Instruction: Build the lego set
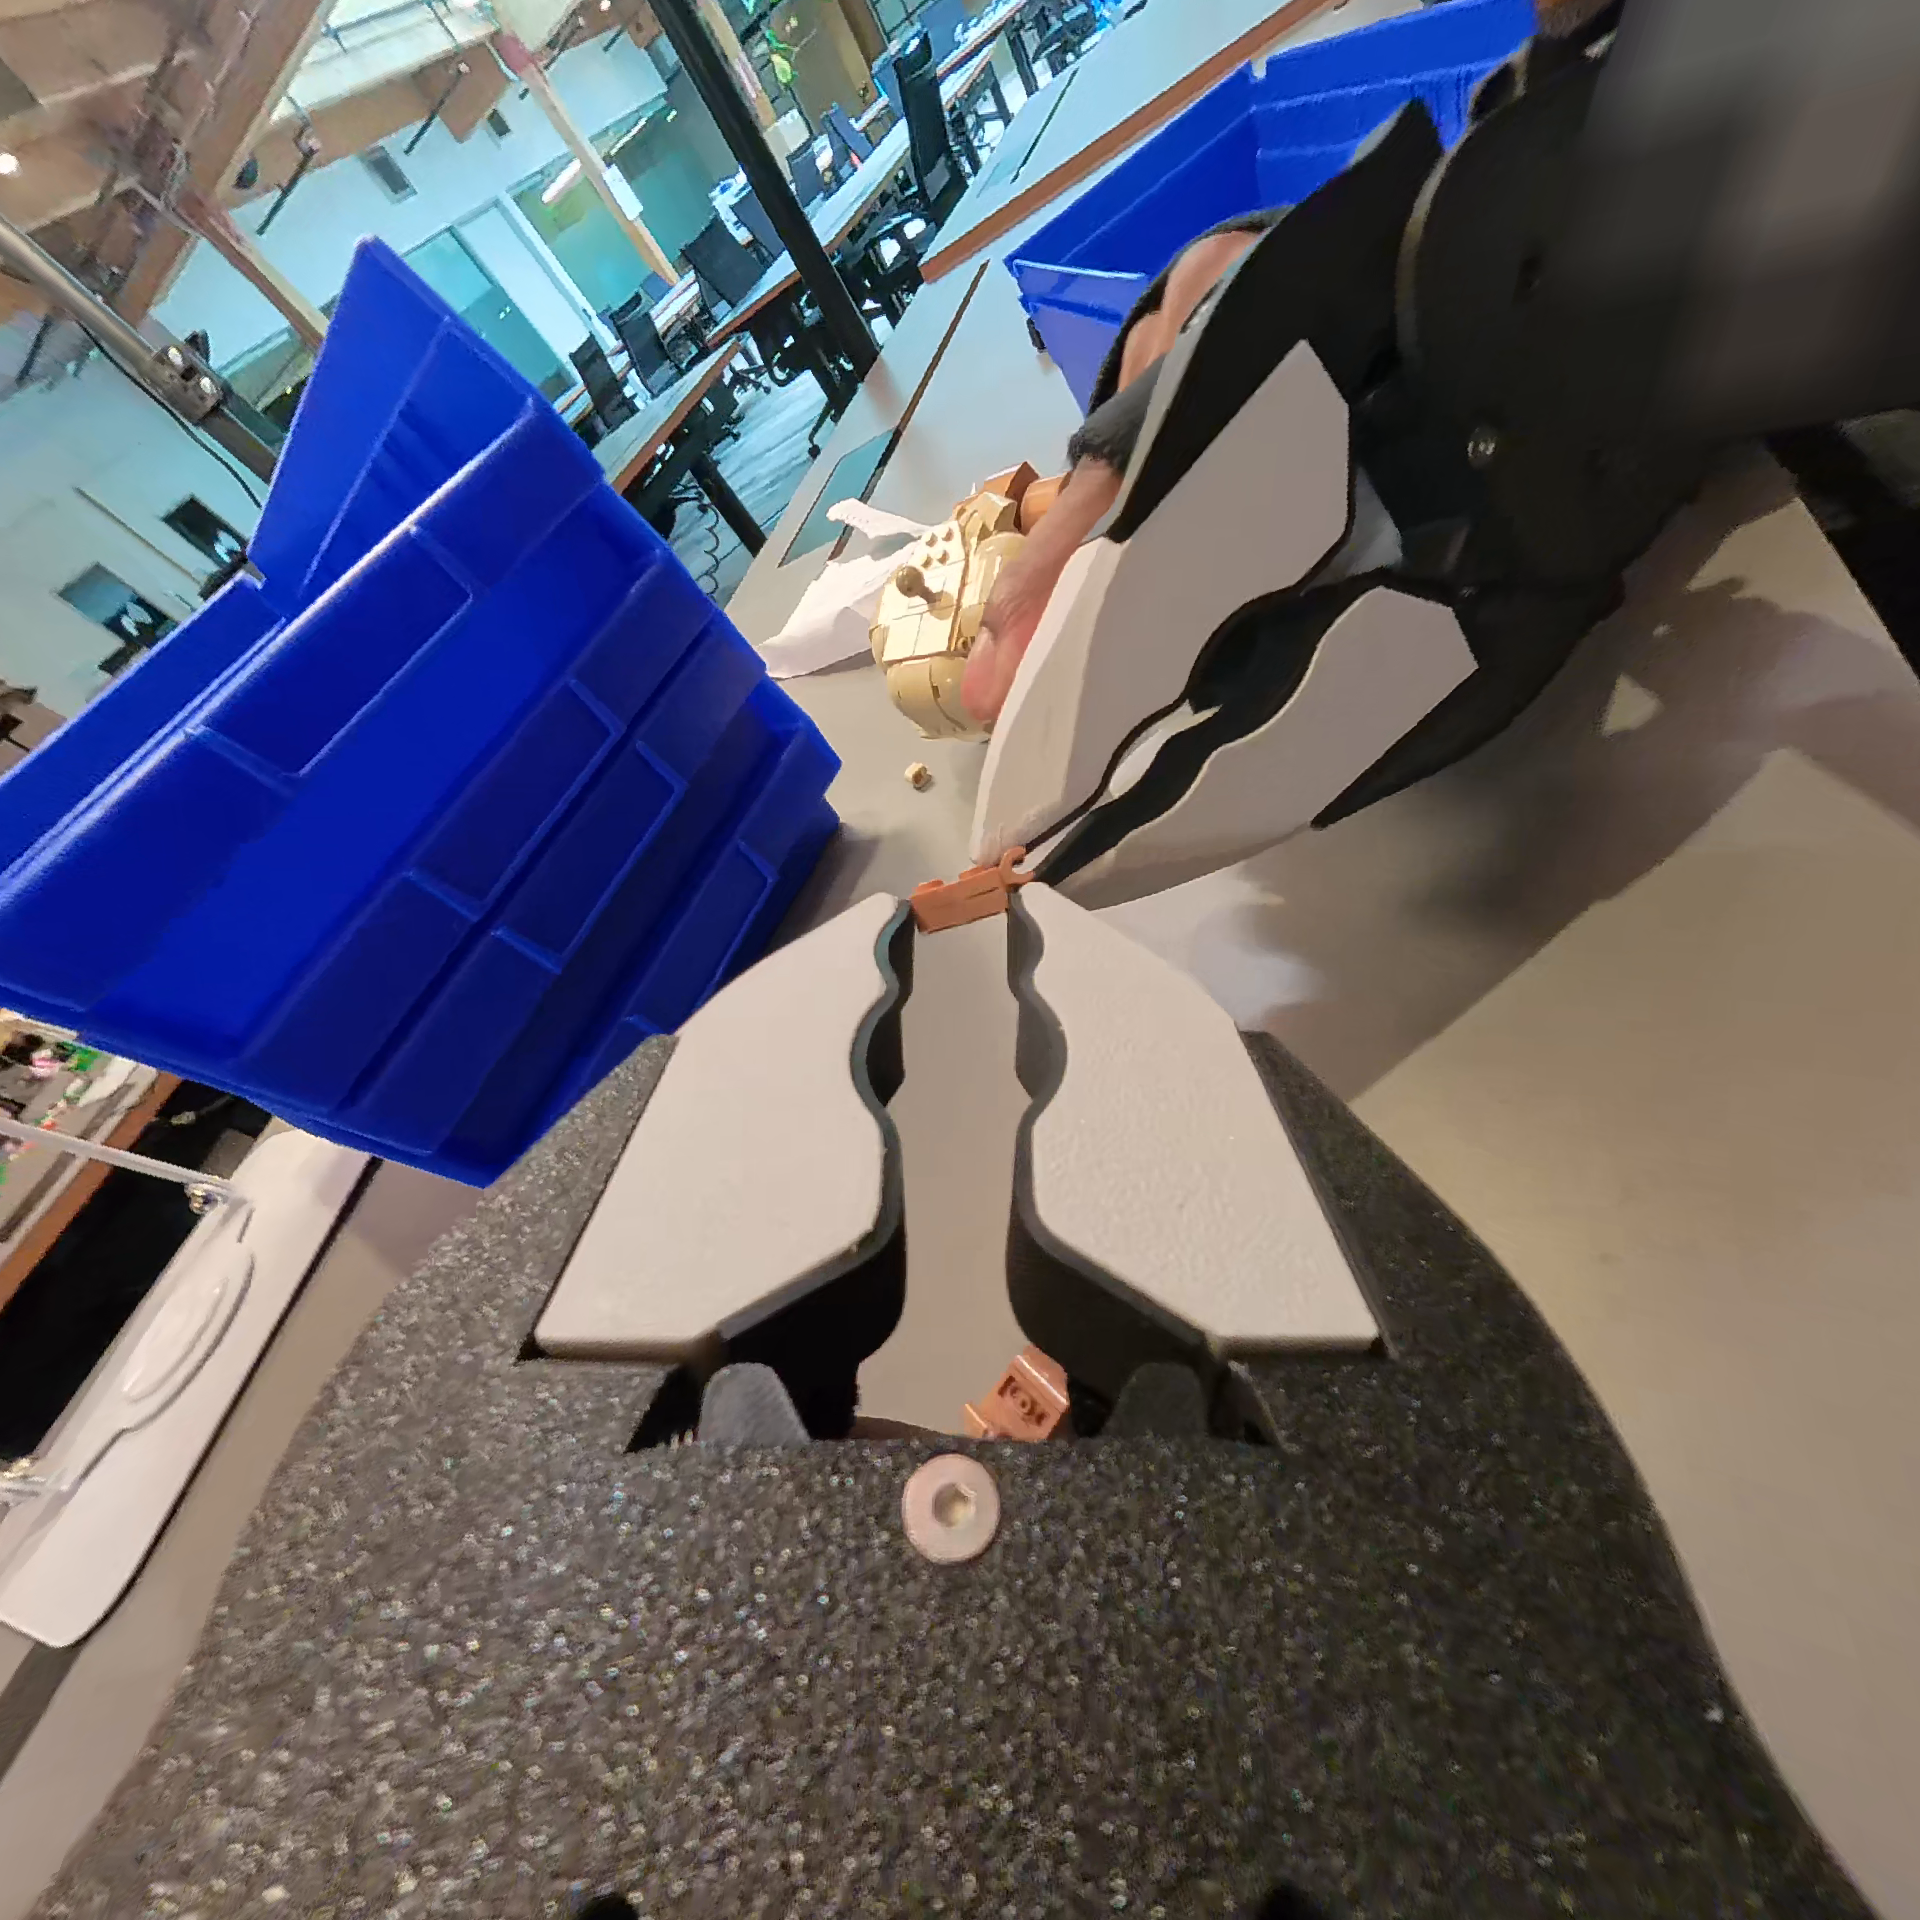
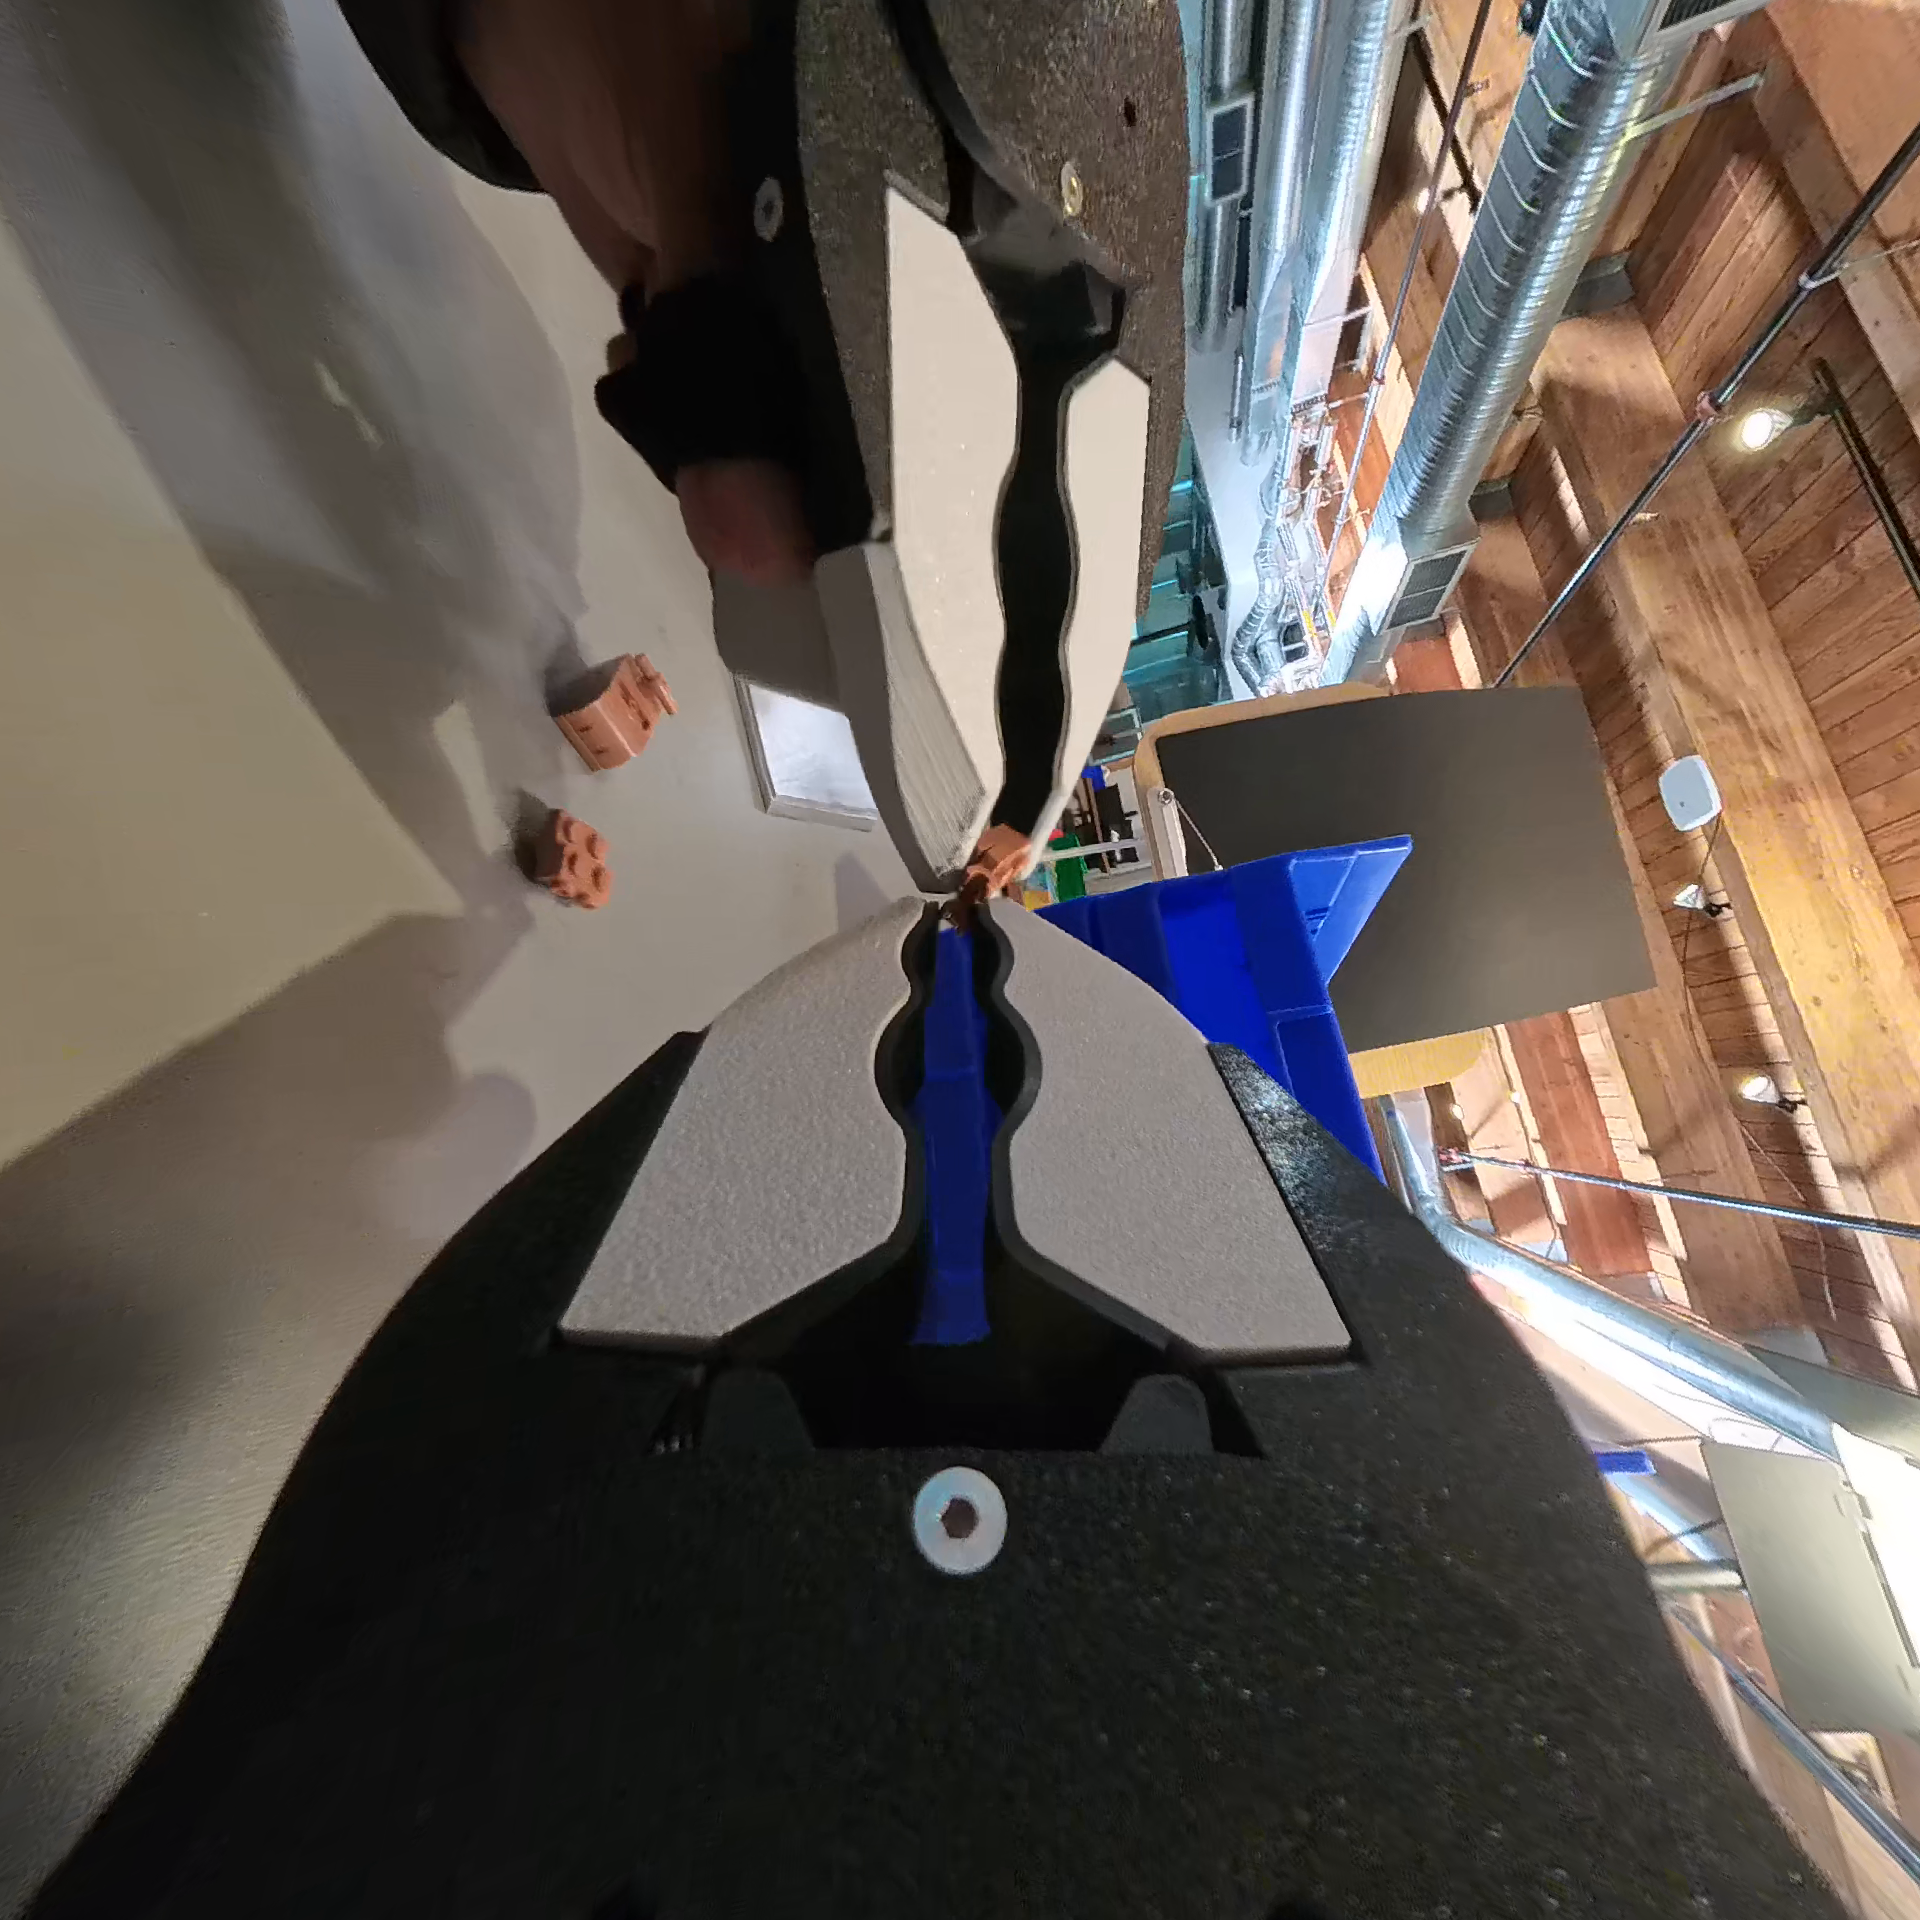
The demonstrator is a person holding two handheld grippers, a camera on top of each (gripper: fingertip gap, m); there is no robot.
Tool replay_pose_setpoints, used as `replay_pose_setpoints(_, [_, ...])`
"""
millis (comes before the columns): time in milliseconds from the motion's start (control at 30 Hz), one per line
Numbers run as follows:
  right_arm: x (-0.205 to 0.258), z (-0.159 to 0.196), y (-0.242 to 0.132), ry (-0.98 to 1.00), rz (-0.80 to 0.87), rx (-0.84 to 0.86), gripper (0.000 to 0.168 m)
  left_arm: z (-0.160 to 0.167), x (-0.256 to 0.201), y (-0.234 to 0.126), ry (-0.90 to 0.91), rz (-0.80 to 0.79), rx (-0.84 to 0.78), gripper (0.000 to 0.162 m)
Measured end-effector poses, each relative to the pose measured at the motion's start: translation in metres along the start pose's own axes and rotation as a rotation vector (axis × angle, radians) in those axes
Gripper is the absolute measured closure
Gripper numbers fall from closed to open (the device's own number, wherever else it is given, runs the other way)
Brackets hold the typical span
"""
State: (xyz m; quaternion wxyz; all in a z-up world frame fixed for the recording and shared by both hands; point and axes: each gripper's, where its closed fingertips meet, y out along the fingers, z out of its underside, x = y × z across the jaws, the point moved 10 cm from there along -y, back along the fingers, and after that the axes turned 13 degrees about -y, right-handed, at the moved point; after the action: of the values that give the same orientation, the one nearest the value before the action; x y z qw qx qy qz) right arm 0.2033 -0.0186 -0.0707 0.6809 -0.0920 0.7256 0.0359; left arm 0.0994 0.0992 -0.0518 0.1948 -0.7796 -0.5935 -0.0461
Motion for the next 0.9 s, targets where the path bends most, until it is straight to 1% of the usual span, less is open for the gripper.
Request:
replay_pose_setpoints(233, [-0.003,0.003,-0.003,0.081,-0.099,-0.086,0.162,0.000,-0.006,-0.003,0.204,0.007,0.030,0.145])
replay_pose_setpoints(367, [-0.005,0.004,-0.004,0.134,-0.132,-0.115,0.163,0.000,-0.008,-0.004,0.261,0.005,0.033,0.145])
replay_pose_setpoints(467, [-0.005,0.004,-0.004,0.123,-0.125,-0.114,0.163,-0.001,-0.008,-0.005,0.266,0.001,0.039,0.145])
replay_pose_setpoints(567, [-0.004,0.003,-0.004,0.058,-0.070,-0.095,0.162,-0.002,-0.005,-0.004,0.159,0.012,0.029,0.145])
replay_pose_setpoints(700, [0.002,0.004,-0.001,-0.056,-0.020,-0.019,0.161,0.001,0.003,-0.003,-0.076,0.083,0.013,0.145])
replay_pose_setpoints(733, [0.003,0.005,0.000,-0.070,-0.018,-0.002,0.159,0.002,0.006,-0.003,-0.140,0.108,0.003,0.145])
replay_pose_setpoints(800, [0.003,0.006,0.000,-0.061,-0.021,-0.009,0.158,0.002,0.011,-0.003,-0.259,0.154,-0.013,0.145])
replay_pose_setpoints(900, [0.000,0.004,0.000,-0.043,-0.011,-0.022,0.154,0.005,0.015,-0.002,-0.373,0.219,-0.018,0.145])
